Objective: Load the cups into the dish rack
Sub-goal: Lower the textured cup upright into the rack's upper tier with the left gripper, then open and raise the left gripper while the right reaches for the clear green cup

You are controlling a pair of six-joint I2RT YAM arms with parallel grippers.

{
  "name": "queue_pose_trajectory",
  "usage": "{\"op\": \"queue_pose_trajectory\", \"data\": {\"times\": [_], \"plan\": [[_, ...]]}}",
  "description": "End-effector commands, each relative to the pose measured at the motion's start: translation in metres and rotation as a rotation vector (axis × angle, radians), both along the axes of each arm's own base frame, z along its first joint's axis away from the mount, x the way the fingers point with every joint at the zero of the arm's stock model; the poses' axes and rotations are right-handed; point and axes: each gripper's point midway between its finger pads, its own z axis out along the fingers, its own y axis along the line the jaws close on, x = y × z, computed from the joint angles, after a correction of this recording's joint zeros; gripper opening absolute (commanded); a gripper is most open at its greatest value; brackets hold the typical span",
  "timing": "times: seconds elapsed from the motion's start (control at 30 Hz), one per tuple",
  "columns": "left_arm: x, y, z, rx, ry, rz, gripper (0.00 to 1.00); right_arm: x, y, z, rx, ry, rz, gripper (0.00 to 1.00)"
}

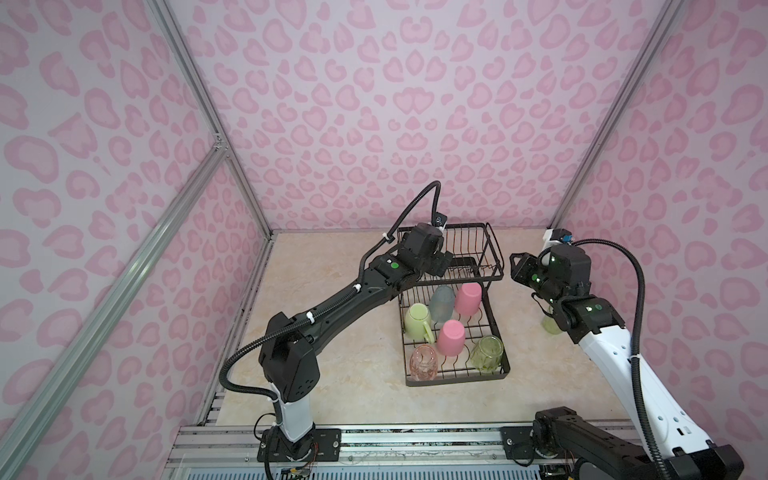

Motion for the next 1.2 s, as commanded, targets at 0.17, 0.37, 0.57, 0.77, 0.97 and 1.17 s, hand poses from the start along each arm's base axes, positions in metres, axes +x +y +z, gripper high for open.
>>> {"op": "queue_pose_trajectory", "data": {"times": [0.17, 0.37, 0.57, 0.77, 0.97, 1.17], "plan": [[-0.004, 0.010, 0.032, -0.025, -0.063, 0.008, 1.00, -0.007, -0.008, -0.009, -0.033, 0.059, -0.033, 0.40], [-0.008, 0.011, 0.045, -0.048, -0.080, -0.003, 0.99, -0.010, -0.013, -0.009, -0.043, 0.076, -0.057, 0.42], [-0.018, 0.019, 0.070, -0.122, -0.104, -0.004, 0.99, -0.016, -0.020, -0.016, -0.073, 0.150, -0.087, 0.42], [-0.036, 0.026, 0.098, -0.233, -0.114, -0.038, 0.98, -0.026, -0.032, -0.024, -0.105, 0.219, -0.147, 0.44], [-0.054, 0.040, 0.111, -0.342, -0.093, -0.065, 0.98, -0.043, -0.049, -0.039, -0.136, 0.302, -0.238, 0.44], [-0.072, 0.056, 0.106, -0.389, -0.051, -0.085, 0.98, -0.065, -0.074, -0.059, -0.156, 0.399, -0.339, 0.43]]}}
